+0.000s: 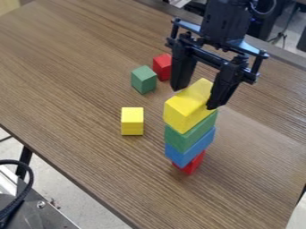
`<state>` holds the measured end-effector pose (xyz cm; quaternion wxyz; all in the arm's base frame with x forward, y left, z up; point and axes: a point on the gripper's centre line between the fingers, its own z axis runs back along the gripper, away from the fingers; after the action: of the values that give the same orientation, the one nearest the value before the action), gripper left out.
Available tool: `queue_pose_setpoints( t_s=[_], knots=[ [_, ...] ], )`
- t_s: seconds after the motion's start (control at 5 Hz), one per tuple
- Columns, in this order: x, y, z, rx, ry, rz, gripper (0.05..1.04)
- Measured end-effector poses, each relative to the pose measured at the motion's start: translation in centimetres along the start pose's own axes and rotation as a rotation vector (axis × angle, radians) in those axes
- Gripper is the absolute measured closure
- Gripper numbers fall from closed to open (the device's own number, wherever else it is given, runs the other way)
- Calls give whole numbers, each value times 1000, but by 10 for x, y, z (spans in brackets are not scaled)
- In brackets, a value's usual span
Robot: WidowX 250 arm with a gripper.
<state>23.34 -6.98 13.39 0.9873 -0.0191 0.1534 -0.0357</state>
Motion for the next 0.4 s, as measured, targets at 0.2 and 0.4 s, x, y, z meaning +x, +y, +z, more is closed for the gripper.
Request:
queue_pose_setpoints(
  t_s=[0.2,0.4],
  knots=[
    [1,0,0,-4,-3,9,618],
    [1,2,0,-9,-3,18,618]
  ],
)
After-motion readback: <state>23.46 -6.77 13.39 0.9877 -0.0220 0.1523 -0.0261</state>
